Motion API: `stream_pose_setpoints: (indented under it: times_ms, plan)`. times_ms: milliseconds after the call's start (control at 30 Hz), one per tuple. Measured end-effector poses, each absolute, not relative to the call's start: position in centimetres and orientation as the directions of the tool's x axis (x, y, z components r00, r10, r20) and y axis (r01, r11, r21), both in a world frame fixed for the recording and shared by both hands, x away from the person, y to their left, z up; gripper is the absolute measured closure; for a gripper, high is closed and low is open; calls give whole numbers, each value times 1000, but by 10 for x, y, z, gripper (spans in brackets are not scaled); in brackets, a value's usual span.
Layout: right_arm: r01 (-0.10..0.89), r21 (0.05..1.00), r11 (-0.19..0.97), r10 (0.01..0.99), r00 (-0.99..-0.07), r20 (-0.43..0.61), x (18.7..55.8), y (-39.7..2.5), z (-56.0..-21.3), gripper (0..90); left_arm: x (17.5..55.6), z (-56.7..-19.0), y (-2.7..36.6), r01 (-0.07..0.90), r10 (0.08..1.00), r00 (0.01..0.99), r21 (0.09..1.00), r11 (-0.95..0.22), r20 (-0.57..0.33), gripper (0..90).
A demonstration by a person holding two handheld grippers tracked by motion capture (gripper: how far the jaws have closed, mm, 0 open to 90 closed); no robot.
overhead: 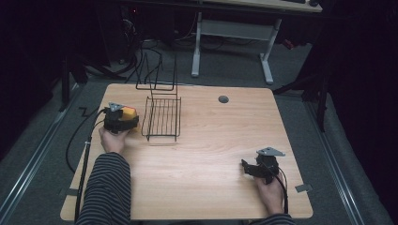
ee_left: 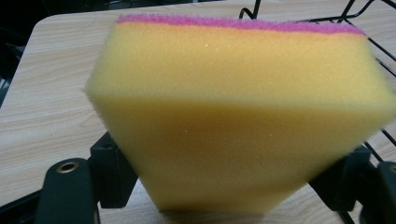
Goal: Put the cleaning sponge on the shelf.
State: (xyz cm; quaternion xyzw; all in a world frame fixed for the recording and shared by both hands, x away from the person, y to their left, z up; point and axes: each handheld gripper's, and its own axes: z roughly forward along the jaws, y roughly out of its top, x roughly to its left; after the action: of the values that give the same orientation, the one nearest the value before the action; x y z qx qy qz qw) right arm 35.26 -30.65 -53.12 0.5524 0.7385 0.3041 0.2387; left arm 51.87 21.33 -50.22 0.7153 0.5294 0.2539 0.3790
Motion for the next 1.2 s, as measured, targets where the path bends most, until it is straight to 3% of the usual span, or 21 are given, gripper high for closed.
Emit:
stream_pose_setpoints:
  times_ms: [1200]
  plan:
    - [673,712,203,961,-274,-15,352,-307,-531,205,492,-467,212,542,935,354,817,-197,-9,236]
